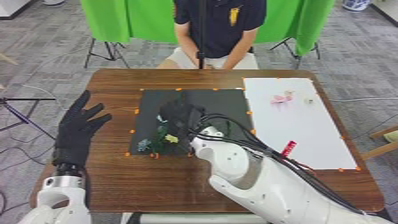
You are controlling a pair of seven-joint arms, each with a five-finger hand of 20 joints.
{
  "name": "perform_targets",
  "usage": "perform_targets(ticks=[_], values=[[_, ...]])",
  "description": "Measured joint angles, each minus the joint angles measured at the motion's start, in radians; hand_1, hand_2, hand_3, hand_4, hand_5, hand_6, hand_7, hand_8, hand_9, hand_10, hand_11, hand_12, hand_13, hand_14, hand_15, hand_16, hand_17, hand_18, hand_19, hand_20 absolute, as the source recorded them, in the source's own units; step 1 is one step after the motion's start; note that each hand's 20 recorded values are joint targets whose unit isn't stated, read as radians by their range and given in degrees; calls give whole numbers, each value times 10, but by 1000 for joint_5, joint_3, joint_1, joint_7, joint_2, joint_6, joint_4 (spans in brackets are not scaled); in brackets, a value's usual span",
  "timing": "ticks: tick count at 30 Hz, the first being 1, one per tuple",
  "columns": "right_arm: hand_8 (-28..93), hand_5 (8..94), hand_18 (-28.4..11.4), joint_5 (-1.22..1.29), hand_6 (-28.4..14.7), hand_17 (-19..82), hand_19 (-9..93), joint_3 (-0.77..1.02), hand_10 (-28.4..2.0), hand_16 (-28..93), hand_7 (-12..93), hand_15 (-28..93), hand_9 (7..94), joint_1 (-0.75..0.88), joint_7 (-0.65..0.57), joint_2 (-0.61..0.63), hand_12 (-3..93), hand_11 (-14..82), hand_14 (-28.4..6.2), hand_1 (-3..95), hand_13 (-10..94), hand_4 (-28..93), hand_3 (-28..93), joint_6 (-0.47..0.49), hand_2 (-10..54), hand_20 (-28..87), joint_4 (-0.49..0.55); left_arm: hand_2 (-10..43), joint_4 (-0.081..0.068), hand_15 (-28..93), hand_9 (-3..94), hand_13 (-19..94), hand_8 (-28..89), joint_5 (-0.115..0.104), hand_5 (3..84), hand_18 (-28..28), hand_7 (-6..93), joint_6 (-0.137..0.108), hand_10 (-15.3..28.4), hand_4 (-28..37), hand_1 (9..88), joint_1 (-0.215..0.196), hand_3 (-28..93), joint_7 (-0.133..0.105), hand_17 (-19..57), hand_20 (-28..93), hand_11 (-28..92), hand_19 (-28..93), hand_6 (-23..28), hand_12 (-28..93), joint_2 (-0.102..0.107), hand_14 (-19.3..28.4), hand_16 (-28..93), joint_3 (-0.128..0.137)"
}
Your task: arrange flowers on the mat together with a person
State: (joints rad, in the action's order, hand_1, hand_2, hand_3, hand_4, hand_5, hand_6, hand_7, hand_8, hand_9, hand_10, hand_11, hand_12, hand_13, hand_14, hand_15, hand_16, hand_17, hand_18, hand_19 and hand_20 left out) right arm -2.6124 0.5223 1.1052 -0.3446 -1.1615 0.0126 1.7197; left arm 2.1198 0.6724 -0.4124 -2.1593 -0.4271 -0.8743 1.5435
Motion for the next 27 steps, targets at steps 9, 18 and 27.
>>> perform_targets(ticks=[9, 18, 27], values=[[-89, 672, -198, 419, 44, 160, 638, 267, -117, 165, 164, 551, 703, 148, -29, 38, 187, 305, -106, 394, 622, -273, 757, -1, -95, 218, 224, 57, 9, 477, 334, 286, -121, -9, 286, 229, 142, -10, 161, -280, 247, -21, 798, -16, -78, 168, 223, 488, 14, 66, 4, 246, -87, 1], [-132, 564, -210, 802, 29, 102, 582, 686, -131, 130, 158, 488, 597, 376, -40, 92, 153, 219, -145, 311, 524, -257, 773, -35, -45, 194, 417, 61, 11, 475, 334, 285, -121, -30, 288, 229, 142, -24, 160, -282, 239, -40, 794, -41, -79, 168, 222, 487, 12, 66, 27, 246, -87, 1], [-135, 517, -212, 1128, 33, 73, 528, 950, -133, 108, 163, 398, 541, 653, -42, 24, 141, 166, -157, 292, 466, -266, 776, -120, -30, 176, 461, 62, 11, 474, 334, 284, -120, -33, 289, 228, 138, -26, 160, -283, 233, -43, 793, -46, -79, 169, 220, 485, 11, 66, 29, 245, -87, 1]])
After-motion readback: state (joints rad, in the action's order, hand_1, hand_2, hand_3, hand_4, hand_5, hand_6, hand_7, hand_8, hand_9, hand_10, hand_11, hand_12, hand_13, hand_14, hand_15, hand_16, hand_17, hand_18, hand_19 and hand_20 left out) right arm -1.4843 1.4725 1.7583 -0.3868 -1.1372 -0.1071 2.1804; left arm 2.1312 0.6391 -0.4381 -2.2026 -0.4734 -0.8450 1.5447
